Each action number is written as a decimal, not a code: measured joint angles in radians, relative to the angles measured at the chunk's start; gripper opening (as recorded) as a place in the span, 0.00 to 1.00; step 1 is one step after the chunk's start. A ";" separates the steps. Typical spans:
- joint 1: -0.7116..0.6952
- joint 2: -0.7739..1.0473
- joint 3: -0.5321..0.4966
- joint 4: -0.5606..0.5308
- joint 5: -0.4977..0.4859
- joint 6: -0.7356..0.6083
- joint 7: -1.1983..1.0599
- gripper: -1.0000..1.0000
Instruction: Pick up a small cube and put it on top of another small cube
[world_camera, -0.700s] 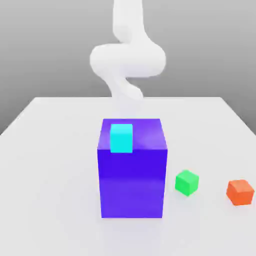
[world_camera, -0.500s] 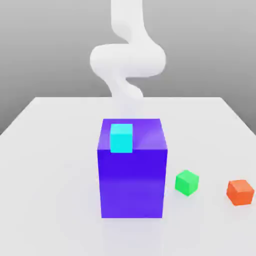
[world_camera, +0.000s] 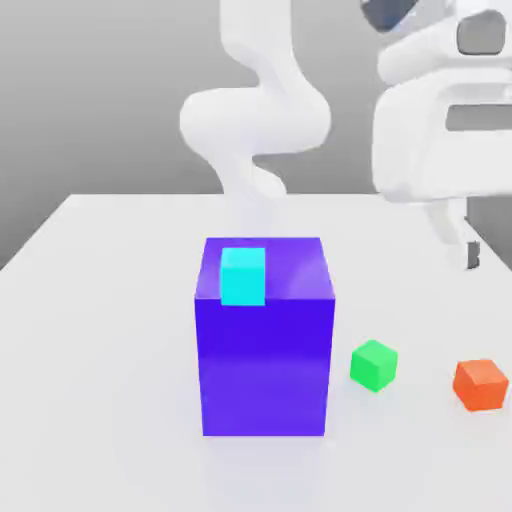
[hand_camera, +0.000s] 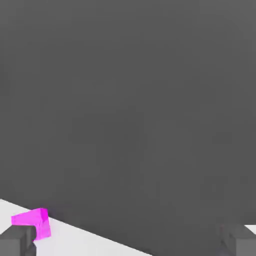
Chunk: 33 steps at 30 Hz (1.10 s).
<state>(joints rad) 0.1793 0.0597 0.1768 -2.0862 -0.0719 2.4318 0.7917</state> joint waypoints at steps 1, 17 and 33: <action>0.009 0.037 0.003 0.009 -0.009 0.005 0.003 0.50; 0.175 0.617 0.002 0.155 -0.143 0.160 0.062 0.00; 0.161 0.334 0.008 -0.047 -0.238 0.077 -0.086 0.00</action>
<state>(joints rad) 0.3403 0.3938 0.1846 -2.1331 -0.3094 2.5088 0.7053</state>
